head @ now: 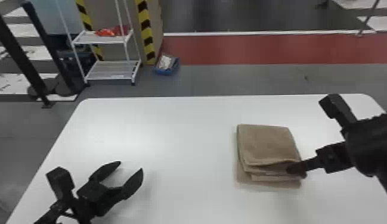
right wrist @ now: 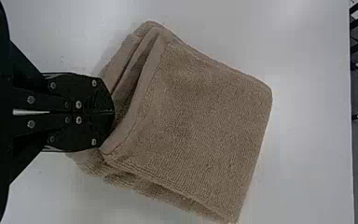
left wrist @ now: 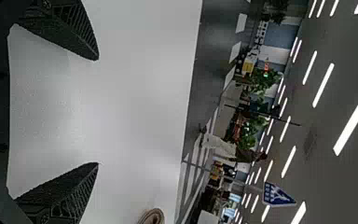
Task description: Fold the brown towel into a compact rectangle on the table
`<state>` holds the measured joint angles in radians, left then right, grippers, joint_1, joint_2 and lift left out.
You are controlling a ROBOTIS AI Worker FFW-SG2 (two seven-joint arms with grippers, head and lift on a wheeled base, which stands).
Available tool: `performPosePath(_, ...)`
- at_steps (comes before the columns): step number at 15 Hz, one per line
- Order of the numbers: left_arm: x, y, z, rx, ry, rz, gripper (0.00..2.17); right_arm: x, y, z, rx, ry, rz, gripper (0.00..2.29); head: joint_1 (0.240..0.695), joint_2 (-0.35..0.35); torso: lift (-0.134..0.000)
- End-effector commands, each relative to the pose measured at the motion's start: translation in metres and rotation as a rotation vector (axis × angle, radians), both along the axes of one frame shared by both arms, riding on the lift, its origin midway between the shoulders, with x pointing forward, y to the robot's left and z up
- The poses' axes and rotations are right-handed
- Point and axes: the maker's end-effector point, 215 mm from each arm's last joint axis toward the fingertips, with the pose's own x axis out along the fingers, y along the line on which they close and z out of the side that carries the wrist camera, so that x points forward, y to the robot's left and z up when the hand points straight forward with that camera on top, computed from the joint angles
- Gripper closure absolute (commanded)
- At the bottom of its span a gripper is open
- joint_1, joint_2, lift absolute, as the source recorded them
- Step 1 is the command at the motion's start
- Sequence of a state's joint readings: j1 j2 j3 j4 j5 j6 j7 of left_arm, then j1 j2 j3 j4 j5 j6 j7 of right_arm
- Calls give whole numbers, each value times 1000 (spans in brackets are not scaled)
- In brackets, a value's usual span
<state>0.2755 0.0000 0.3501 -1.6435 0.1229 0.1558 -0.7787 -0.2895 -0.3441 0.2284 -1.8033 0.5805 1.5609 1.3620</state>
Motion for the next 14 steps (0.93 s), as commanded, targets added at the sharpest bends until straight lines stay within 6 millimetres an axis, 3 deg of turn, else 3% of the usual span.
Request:
performPosePath(1, 0, 0, -1, -3, 2, 2, 73, 0, -18, 1, -2, 3, -49, 2125, 695, 50, -124)
performPosePath(2, -1, 2, -2, -4, 4, 3, 73, 2, -25, 9, 13, -18, -70, 2125, 695, 43, -124)
performPosePath(5, 0, 4, -1, -2, 2, 8, 73, 11, -14, 62, 124, -142, -56, 2125, 695, 26, -124)
performPosePath(7, 0, 1, -1, -4, 2, 2, 73, 21, -11, 85, 221, -176, -82, 2125, 695, 31, -124)
performPosePath(8, 0, 0, -1, -5, 2, 0, 73, 23, -4, 83, 224, -174, -82, 2125, 695, 34, -124)
performPosePath(10, -1, 1, -2, -5, 3, 2, 73, 15, 8, 42, 197, -79, -90, 2125, 695, 41, -124)
performPosePath(12, -1, 3, -1, -6, 2, 4, 73, 8, 13, 16, 168, -19, -95, 2125, 695, 52, -124)
performPosePath(14, -2, 8, -5, -6, 6, 13, 73, 0, 12, 6, 142, 0, -87, 2125, 695, 66, -124)
